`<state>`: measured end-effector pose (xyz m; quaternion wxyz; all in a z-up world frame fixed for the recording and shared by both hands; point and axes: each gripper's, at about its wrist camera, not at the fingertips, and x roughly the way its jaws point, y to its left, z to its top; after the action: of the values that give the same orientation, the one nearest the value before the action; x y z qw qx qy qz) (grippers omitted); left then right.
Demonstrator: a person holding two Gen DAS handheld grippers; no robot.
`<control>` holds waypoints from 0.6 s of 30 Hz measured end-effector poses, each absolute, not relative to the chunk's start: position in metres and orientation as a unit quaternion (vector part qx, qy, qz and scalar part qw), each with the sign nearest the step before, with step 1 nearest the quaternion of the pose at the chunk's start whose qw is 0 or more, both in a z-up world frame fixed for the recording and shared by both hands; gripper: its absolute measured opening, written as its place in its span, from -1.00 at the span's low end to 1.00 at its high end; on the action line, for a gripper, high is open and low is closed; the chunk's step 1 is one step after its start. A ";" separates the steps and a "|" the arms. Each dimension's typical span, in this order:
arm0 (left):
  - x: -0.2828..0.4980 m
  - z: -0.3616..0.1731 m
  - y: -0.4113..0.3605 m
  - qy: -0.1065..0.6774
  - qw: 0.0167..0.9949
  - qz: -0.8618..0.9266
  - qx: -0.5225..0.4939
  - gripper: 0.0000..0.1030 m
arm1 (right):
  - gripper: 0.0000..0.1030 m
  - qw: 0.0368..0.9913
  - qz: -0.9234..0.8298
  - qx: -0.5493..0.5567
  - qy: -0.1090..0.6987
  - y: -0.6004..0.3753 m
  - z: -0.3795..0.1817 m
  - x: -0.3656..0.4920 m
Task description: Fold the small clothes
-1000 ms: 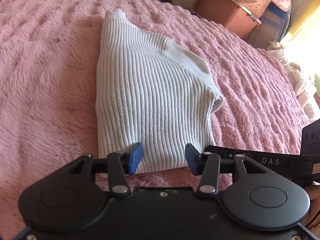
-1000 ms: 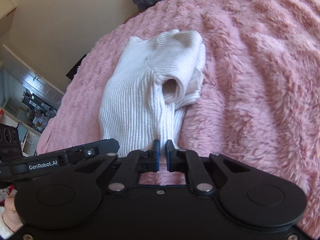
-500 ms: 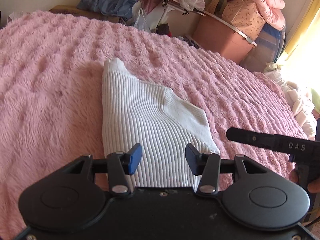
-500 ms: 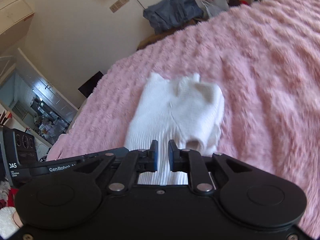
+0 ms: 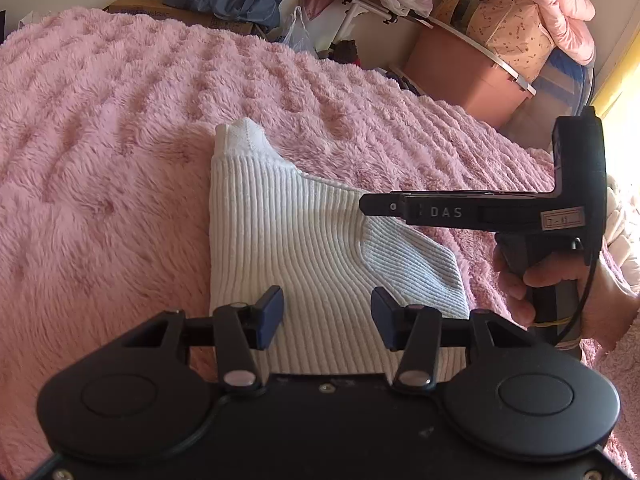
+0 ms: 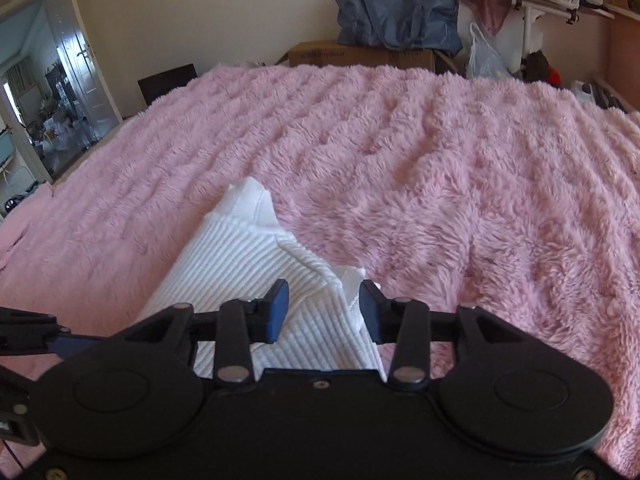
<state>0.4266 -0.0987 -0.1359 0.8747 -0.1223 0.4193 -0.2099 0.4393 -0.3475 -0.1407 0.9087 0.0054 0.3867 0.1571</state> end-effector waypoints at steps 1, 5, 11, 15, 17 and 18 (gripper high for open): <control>0.427 -0.138 -0.099 0.422 0.874 -0.211 -0.119 0.00 | -0.20 0.905 0.161 0.003 0.394 -0.347 -0.145 0.443; 0.430 -0.148 -0.102 0.425 0.875 -0.207 -0.104 0.01 | -0.35 0.900 0.170 0.010 0.401 -0.345 -0.156 0.447; 0.437 -0.143 -0.105 0.426 0.872 -0.212 -0.117 0.05 | -0.80 0.909 0.156 -0.010 0.387 -0.340 -0.148 0.449; 0.446 -0.145 -0.110 0.438 0.867 -0.211 -0.108 0.06 | -0.82 0.908 0.142 -0.003 0.395 -0.343 -0.149 0.454; 0.448 -0.150 -0.112 0.440 0.867 -0.207 -0.106 0.07 | -0.83 0.906 0.129 0.004 0.403 -0.345 -0.161 0.457; 0.448 -0.152 -0.113 0.440 0.868 -0.207 -0.103 0.07 | -0.83 0.905 0.125 0.012 0.406 -0.346 -0.168 0.457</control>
<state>0.4484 -0.1130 -0.1517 0.8677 -0.1030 0.4403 -0.2066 0.4575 -0.3462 -0.1677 0.9050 0.0116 0.4065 0.1252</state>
